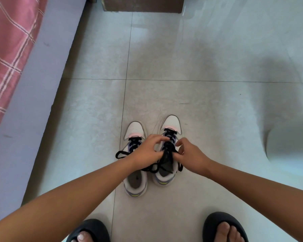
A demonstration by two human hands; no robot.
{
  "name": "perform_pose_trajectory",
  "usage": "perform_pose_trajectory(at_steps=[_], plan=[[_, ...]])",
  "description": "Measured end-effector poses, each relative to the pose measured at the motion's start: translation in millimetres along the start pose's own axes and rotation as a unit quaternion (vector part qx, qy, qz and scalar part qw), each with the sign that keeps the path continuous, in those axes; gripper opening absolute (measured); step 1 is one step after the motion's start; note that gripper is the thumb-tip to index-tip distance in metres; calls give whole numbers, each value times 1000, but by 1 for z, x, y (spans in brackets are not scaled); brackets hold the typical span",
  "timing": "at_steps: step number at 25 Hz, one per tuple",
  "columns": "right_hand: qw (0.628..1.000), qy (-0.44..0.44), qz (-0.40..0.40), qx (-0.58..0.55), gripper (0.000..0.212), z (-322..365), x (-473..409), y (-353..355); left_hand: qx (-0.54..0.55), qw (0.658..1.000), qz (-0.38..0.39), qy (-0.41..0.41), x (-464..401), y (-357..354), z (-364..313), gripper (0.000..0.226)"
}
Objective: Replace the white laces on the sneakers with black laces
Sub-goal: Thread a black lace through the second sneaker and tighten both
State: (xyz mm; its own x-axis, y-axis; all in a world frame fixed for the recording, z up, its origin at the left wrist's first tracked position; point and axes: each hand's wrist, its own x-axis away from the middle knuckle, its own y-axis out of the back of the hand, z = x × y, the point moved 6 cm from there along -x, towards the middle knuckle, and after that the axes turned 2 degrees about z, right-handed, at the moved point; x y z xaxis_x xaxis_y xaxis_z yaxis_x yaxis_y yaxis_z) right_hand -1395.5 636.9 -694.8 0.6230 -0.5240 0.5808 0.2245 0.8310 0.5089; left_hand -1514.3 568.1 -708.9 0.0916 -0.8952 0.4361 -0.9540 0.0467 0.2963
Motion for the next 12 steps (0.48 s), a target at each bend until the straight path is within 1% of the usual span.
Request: perform_pose_trajectory(at_steps=[1,2,3,4,5,6,7,8,9,10,11,12], plan=[[1000,4,18,21,26,-3,3,-7,26,999,-32,36,1,3,5,29],[998,19,21,58,28,-4,5,-12,84,990,-62,98,3,6,10,24],[996,29,14,87,27,-3,4,-12,171,966,-91,171,2,8,16,25],[996,29,8,89,23,-5,1,-10,260,933,-98,229,3,9,18,26],[998,20,10,61,18,-7,-2,-7,298,913,-96,261,3,12,16,29],[1000,9,12,25,14,-10,-5,-4,271,921,-74,268,2,16,11,35],[1000,0,5,-8,11,-11,-7,0,180,951,-34,250,0,19,7,41],[999,-8,-7,-33,10,-11,-10,4,75,972,15,223,-1,16,1,44],[998,-16,-7,-63,8,-11,-12,7,-10,980,54,193,-1,11,-3,43],[994,-27,8,-104,4,-10,-13,7,-59,978,85,179,-1,7,-5,38],[987,-38,33,-155,1,-9,-13,8,-76,977,97,174,-4,9,-4,29],[979,-48,60,-190,6,-9,-14,11,-76,978,95,169,-8,15,-6,19]])
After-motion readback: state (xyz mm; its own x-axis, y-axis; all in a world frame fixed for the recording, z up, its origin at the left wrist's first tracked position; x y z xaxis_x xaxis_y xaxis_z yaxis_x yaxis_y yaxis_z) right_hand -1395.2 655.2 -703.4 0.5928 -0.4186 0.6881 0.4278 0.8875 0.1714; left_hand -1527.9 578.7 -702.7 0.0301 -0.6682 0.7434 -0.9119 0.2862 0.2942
